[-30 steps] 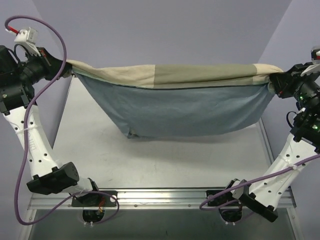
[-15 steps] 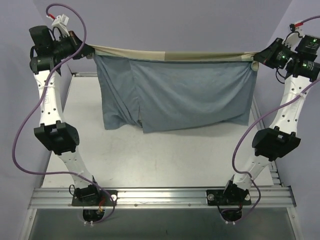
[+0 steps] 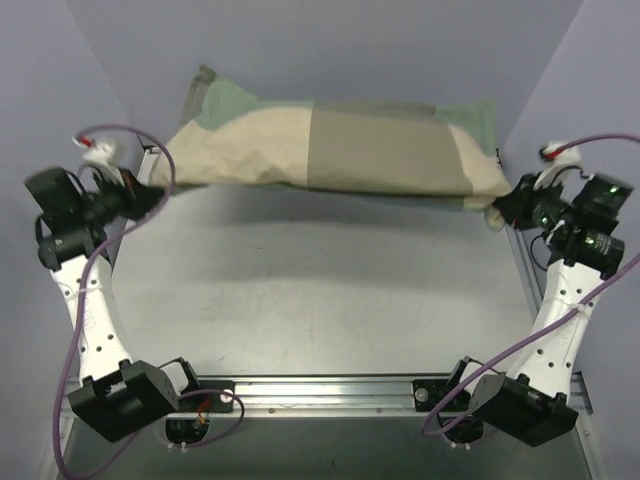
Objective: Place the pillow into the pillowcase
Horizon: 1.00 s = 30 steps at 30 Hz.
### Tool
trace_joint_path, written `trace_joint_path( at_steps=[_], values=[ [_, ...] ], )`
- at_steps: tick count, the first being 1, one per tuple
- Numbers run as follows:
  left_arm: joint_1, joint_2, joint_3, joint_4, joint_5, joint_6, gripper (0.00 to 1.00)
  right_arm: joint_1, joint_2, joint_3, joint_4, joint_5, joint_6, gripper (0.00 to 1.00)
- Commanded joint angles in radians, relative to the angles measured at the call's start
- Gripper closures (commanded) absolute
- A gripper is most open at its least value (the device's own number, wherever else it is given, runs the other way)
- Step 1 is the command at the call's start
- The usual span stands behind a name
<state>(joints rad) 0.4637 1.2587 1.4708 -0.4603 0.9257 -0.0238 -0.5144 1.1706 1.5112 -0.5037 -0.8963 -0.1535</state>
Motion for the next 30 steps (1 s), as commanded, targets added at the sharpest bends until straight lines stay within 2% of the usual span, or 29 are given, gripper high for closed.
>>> trace_joint_path(
  at_steps=[1,2,3,4,5,6,7,8,9,10,11,13,14,16,17,18,19,24,26,30],
  values=[
    [-0.004,-0.076,-0.388,-0.317,-0.105,0.568,0.99,0.020,-0.009,-0.299,-0.206,0.144,-0.531,1.00],
    [-0.002,-0.129,-0.450,-0.418,-0.155,0.644,0.88,0.025,-0.034,-0.421,-0.292,0.237,-0.600,1.00],
    [0.003,-0.151,-0.501,-0.478,-0.238,0.721,0.77,0.027,-0.038,-0.468,-0.338,0.284,-0.767,0.88],
    [0.013,-0.169,-0.542,-0.541,-0.257,0.857,0.59,0.022,-0.035,-0.503,-0.434,0.343,-0.831,0.79],
    [0.070,-0.200,-0.572,-0.654,-0.260,0.902,0.49,0.001,-0.028,-0.537,-0.459,0.387,-0.884,0.65],
    [0.104,-0.212,-0.566,-0.707,-0.249,0.942,0.42,-0.083,-0.023,-0.552,-0.485,0.417,-0.924,0.35],
    [0.131,-0.217,-0.549,-0.754,-0.220,0.987,0.31,-0.145,-0.017,-0.527,-0.546,0.401,-0.993,0.24],
    [0.142,-0.205,-0.485,-0.811,-0.212,0.984,0.30,-0.188,0.006,-0.493,-0.570,0.383,-1.006,0.15],
    [0.142,-0.188,-0.446,-0.817,-0.203,0.966,0.27,-0.219,0.023,-0.395,-0.590,0.354,-1.005,0.00],
    [0.142,-0.167,-0.404,-0.818,-0.176,0.896,0.22,-0.245,0.044,-0.341,-0.626,0.343,-0.980,0.00],
    [0.142,-0.104,-0.348,-0.808,-0.157,0.859,0.08,-0.246,0.094,-0.285,-0.644,0.324,-0.956,0.00],
    [0.135,-0.024,-0.178,-0.807,-0.098,0.762,0.03,-0.224,0.151,-0.103,-0.664,0.243,-0.856,0.00],
    [0.119,0.054,-0.128,-0.784,-0.071,0.719,0.03,-0.193,0.212,-0.042,-0.670,0.229,-0.737,0.00],
    [0.008,0.112,-0.011,-0.676,-0.114,0.554,0.03,-0.092,0.267,0.080,-0.668,0.200,-0.638,0.00],
    [-0.031,0.154,0.009,-0.628,-0.179,0.500,0.02,-0.055,0.308,0.101,-0.656,0.194,-0.535,0.00],
    [-0.119,0.171,0.044,-0.579,-0.223,0.446,0.02,-0.018,0.323,0.115,-0.636,0.191,-0.488,0.00],
    [-0.161,0.191,0.068,-0.545,-0.270,0.365,0.02,0.022,0.337,0.125,-0.580,0.200,-0.431,0.00],
    [-0.339,0.392,0.247,-0.476,-0.318,0.179,0.03,0.259,0.449,0.199,-0.481,0.279,-0.128,0.00],
    [-0.423,0.450,0.281,-0.419,-0.364,0.102,0.03,0.324,0.468,0.192,-0.444,0.322,-0.089,0.00],
    [-0.563,0.507,0.286,-0.377,-0.481,0.047,0.03,0.491,0.443,0.089,-0.380,0.428,-0.080,0.00]
  ],
)
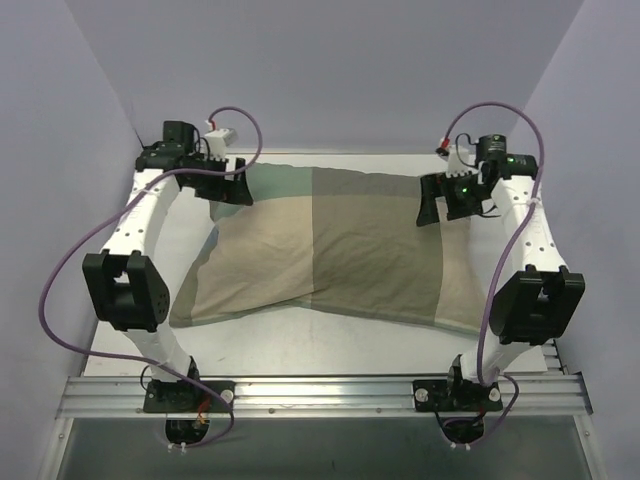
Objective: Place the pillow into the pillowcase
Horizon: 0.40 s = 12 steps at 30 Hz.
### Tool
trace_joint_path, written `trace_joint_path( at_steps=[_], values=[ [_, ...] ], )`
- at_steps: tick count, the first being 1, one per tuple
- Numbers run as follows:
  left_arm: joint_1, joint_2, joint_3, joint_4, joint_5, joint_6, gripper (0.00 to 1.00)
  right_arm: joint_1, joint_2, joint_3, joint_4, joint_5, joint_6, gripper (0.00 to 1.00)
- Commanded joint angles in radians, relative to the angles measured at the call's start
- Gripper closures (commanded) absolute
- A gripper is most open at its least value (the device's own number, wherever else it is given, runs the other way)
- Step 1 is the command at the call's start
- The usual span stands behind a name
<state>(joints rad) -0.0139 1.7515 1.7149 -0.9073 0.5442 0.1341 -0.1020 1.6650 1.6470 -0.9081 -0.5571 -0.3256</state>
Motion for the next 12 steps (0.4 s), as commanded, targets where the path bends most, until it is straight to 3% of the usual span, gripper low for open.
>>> trace_joint_path(
  at_steps=[1,5,12],
  values=[
    [-0.106,0.014,0.031,0.085,-0.137,-0.113,0.02,0.091,-0.056,-0.064,0.034,0.089,0.114,0.00],
    [-0.188,-0.033,-0.073,0.119,-0.216,-0.113,0.03,0.131,-0.132,-0.157,0.051,0.076,0.160,0.00],
    [-0.235,-0.152,-0.236,0.185,-0.248,-0.113,0.03,0.191,-0.258,-0.306,0.060,0.043,0.165,0.00]
  ],
)
